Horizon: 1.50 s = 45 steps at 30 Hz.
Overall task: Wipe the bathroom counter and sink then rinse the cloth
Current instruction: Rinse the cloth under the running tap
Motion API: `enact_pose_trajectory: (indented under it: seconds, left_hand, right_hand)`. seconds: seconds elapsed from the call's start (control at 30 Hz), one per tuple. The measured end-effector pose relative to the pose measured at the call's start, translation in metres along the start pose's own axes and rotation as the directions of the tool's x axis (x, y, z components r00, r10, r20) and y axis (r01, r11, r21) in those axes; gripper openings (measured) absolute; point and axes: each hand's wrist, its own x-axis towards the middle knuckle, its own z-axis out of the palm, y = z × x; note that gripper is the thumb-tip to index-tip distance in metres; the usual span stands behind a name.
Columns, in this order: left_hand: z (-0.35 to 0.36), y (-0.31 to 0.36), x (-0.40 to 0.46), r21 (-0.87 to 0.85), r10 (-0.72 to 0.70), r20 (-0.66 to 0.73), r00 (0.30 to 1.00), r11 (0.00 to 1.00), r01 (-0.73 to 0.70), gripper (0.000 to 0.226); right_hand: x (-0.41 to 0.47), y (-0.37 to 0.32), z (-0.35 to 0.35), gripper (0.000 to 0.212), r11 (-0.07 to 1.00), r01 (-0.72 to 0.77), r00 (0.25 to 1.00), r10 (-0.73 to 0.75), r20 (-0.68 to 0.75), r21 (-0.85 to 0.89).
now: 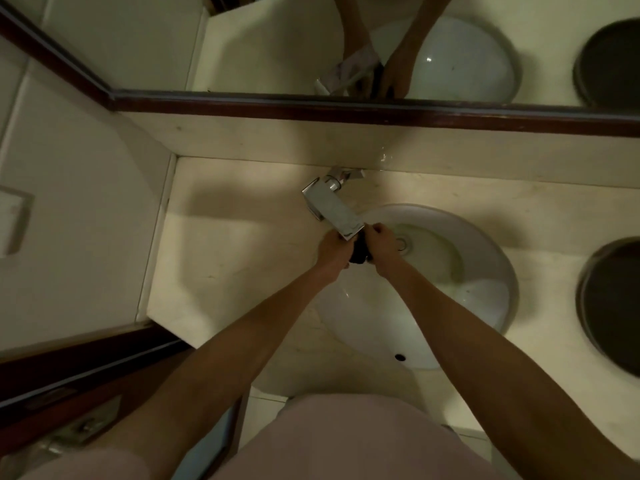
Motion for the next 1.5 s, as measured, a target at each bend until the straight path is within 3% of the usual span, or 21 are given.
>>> enact_pose_trajectory:
  seconds: [0.13,0.27,0.37,0.47,0.6,0.8,0.9,1.03,1.13,1.27,1.33,1.43,1.5]
  left_hand:
    - [-0.007,0.004,0.014,-0.049,-0.011,0.0,1.0,0.999,0.011,0.02]
    - [-0.008,0.008,0.006,-0.085,-0.029,0.047,0.998,0.996,0.033,0.024]
    - [0.0,0.003,-0.004,-0.093,-0.109,0.12,0.987,0.988,0.12,0.022]
    - [-0.004,0.002,0.002,-0.059,-0.089,0.082,0.993,0.994,0.094,0.021]
    - [-0.014,0.004,0.009,-0.221,-0.111,0.056,0.992,0.968,0.121,0.024]
    - [0.005,-0.01,-0.004,-0.121,-0.215,0.184,0.959,0.964,0.239,0.032]
    - [-0.003,-0.004,0.002,-0.06,-0.17,0.148,0.974,0.982,0.18,0.031]
    - [-0.014,-0.004,0.018,0.054,-0.059,0.071,0.996,0.997,0.056,0.028]
    - [-0.014,-0.005,0.019,0.019,0.024,0.075,0.997,0.999,-0.026,0.025]
    - [-0.01,-0.009,0.012,-0.173,0.045,0.25,0.967,0.985,-0.001,0.031]
    - [-0.008,-0.007,0.007,-0.189,0.043,0.298,0.954,0.982,0.015,0.034]
    - [-0.004,-0.001,0.007,-0.044,0.063,0.194,0.979,0.997,-0.056,0.021]
    - [-0.002,0.001,0.011,-0.035,0.131,0.066,0.989,0.991,-0.129,0.019]
  right_hand:
    - [-0.024,-0.003,0.009,0.029,0.999,0.041,0.997,-0.042,0.07,0.02]
    - [-0.013,0.005,0.009,0.03,0.994,0.098,0.995,-0.098,0.007,-0.048]
    - [0.002,0.005,0.003,0.032,1.0,0.008,1.0,-0.008,-0.013,-0.023]
    - [-0.012,-0.002,0.006,0.023,0.997,0.006,1.0,-0.006,0.004,-0.073]
    - [-0.036,0.01,0.023,0.029,1.0,0.017,1.0,-0.017,0.01,0.018]
    - [-0.002,0.009,0.005,0.037,1.0,0.022,0.996,-0.02,-0.089,0.013]
    - [-0.002,0.006,0.01,0.045,0.999,0.033,0.997,-0.032,-0.076,0.01]
    - [-0.014,0.012,0.01,0.032,0.996,0.091,0.994,-0.09,0.068,-0.008]
    - [-0.012,0.016,-0.003,0.03,0.998,0.061,0.993,-0.06,0.102,-0.006]
    - [-0.005,0.023,-0.019,0.018,0.974,-0.053,0.998,0.043,0.052,0.22]
    - [-0.001,0.028,-0.018,0.024,0.977,-0.023,0.999,0.027,-0.017,0.211]
    - [-0.008,0.029,-0.005,0.033,0.989,0.049,0.998,-0.042,-0.051,0.141]
    - [-0.02,0.023,0.007,0.026,0.986,0.118,0.992,-0.112,-0.06,0.114]
